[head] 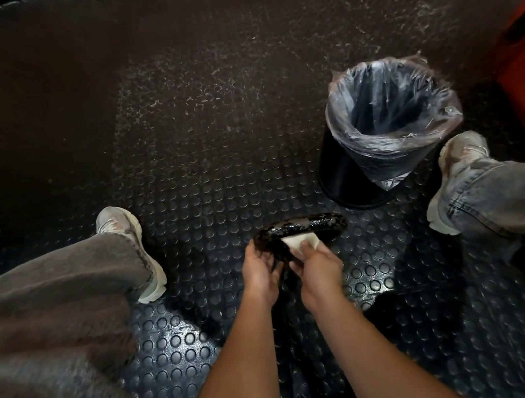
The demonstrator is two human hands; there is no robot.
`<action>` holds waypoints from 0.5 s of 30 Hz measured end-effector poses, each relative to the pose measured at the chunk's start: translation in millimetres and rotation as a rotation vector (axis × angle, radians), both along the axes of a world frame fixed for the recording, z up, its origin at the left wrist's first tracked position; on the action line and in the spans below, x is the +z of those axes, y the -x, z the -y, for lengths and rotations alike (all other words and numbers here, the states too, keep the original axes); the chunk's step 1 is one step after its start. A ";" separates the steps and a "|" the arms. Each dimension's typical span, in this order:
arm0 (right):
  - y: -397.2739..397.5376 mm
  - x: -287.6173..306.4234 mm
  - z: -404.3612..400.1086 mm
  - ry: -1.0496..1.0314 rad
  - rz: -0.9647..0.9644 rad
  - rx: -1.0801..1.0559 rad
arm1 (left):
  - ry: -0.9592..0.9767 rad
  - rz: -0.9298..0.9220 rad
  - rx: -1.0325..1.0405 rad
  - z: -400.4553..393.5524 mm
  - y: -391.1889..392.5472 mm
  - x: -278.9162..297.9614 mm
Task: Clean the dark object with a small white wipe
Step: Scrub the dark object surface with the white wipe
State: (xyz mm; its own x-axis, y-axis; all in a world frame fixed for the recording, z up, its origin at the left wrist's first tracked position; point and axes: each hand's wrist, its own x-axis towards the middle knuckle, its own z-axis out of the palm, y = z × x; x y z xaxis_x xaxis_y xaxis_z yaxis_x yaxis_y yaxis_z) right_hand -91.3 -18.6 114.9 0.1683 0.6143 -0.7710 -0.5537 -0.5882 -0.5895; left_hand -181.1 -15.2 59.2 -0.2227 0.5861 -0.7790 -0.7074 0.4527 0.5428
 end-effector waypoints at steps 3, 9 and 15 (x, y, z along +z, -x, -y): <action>0.2 -0.6 3.8 -0.038 0.086 0.136 | 0.009 0.006 -0.013 0.5 -0.1 -0.4; -16.5 0.4 -7.4 0.034 -0.316 -0.286 | -0.009 0.005 0.009 1.0 -1.4 3.0; -9.4 0.9 -10.2 0.004 -0.295 -0.254 | -0.001 0.012 0.006 1.2 -0.9 -0.9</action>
